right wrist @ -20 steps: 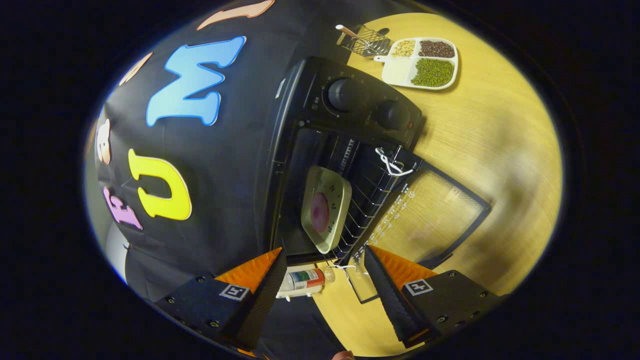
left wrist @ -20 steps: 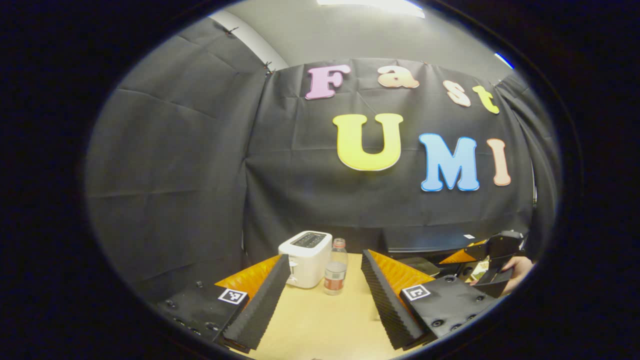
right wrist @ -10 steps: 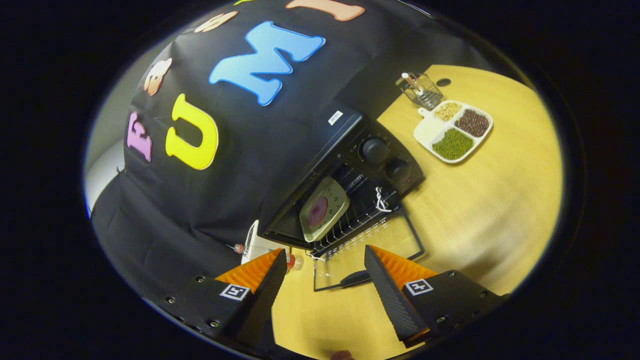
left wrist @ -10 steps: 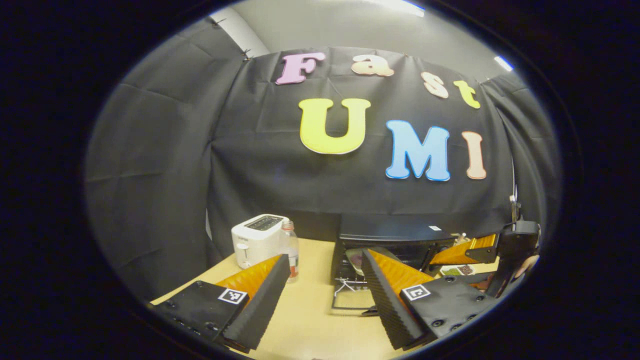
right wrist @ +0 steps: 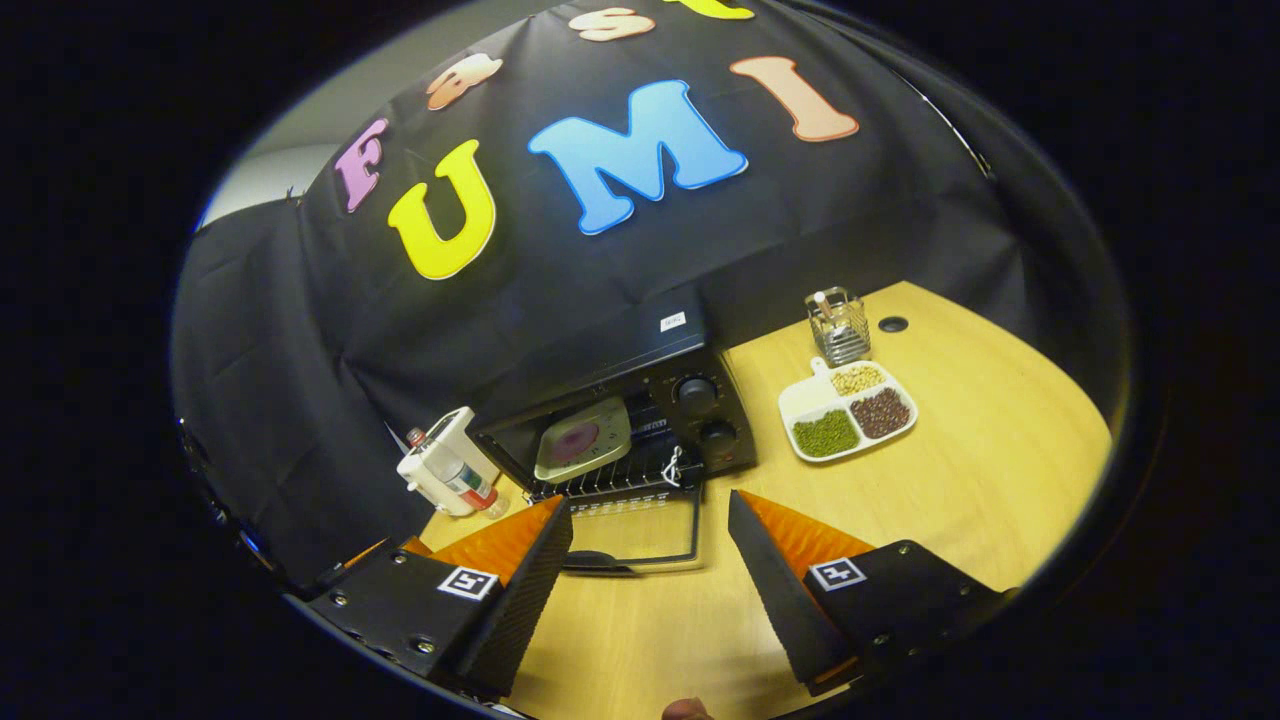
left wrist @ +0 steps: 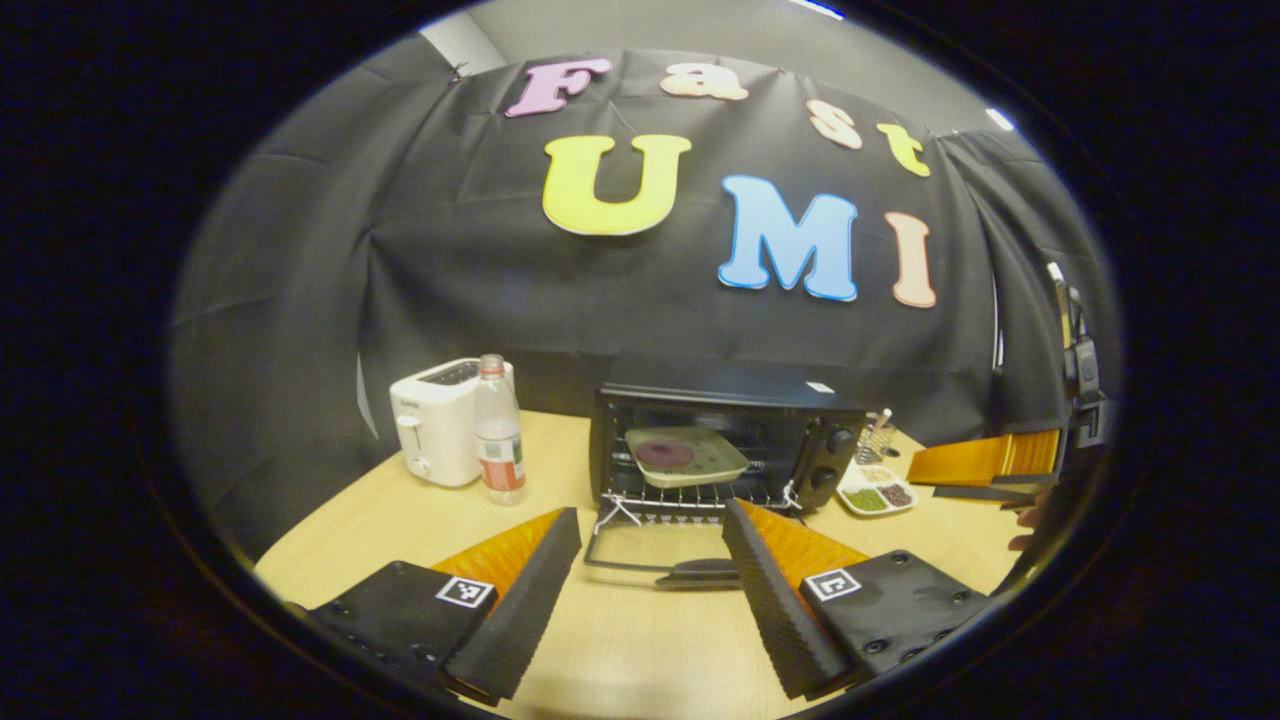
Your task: Open the electric oven with the left hand, put the food in, and close the electric oven.
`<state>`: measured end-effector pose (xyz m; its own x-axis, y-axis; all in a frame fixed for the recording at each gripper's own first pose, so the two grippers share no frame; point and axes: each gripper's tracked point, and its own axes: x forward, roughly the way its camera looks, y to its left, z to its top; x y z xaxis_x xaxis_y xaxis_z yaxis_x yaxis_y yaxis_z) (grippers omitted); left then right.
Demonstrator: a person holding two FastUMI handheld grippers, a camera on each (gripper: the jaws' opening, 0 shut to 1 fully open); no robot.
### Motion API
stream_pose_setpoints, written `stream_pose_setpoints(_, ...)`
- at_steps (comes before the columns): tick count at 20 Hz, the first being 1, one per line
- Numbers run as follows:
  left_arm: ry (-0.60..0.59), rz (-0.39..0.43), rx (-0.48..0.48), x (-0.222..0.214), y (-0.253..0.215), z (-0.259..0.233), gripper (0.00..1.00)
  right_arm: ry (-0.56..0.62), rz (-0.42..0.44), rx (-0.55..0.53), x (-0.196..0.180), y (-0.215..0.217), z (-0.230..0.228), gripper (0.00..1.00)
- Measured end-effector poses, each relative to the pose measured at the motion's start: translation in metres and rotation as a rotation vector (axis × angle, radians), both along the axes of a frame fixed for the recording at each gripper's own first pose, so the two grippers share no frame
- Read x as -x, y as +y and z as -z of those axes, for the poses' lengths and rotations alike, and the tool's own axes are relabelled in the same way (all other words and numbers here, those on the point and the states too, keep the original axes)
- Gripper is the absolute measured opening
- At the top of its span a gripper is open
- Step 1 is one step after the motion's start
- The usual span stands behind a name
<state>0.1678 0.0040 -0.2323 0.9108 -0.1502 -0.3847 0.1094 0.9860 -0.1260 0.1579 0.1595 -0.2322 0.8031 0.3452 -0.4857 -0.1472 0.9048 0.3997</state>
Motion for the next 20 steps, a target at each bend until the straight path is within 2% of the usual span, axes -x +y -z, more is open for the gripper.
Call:
stream_pose_setpoints(4, 0.081, 0.049, 0.012, -0.002, -0.023, 0.040, 1.00, -0.104, -0.016, 0.170, 0.007, -0.030, -0.010, 0.98)
stream_pose_setpoints(5, 0.105, 0.055, 0.019, -0.002, -0.029, 0.050, 0.97, -0.127, -0.014, 0.210, 0.010, -0.036, -0.014, 0.98)
stream_pose_setpoints(6, 0.134, 0.064, 0.027, -0.003, -0.036, 0.063, 1.00, -0.152, -0.008, 0.243, 0.011, -0.041, -0.019, 0.98)
stream_pose_setpoints(7, 0.158, 0.073, 0.027, -0.003, -0.040, 0.073, 0.97, -0.172, -0.002, 0.271, 0.013, -0.047, -0.024, 0.98)
stream_pose_setpoints(9, 0.204, 0.094, 0.017, -0.004, -0.050, 0.096, 0.93, -0.192, 0.021, 0.311, 0.017, -0.057, -0.030, 0.98)
stream_pose_setpoints(12, 0.278, 0.124, 0.002, -0.003, -0.065, 0.126, 1.00, -0.203, 0.074, 0.356, 0.022, -0.073, -0.035, 0.98)
stream_pose_setpoints(13, 0.304, 0.132, 0.000, -0.004, -0.068, 0.136, 0.98, -0.212, 0.091, 0.380, 0.024, -0.078, -0.037, 0.98)
stream_pose_setpoints(15, 0.347, 0.143, 0.001, -0.008, -0.076, 0.153, 1.00, -0.239, 0.119, 0.433, 0.028, -0.090, -0.046, 0.98)
stream_pose_setpoints(17, 0.381, 0.149, 0.004, -0.010, -0.081, 0.166, 0.98, -0.261, 0.131, 0.473, 0.034, -0.097, -0.052, 0.98)
stream_pose_setpoints(20, 0.416, 0.140, -0.008, -0.016, -0.085, 0.183, 0.98, -0.261, 0.151, 0.503, 0.044, -0.105, -0.056, 0.98)
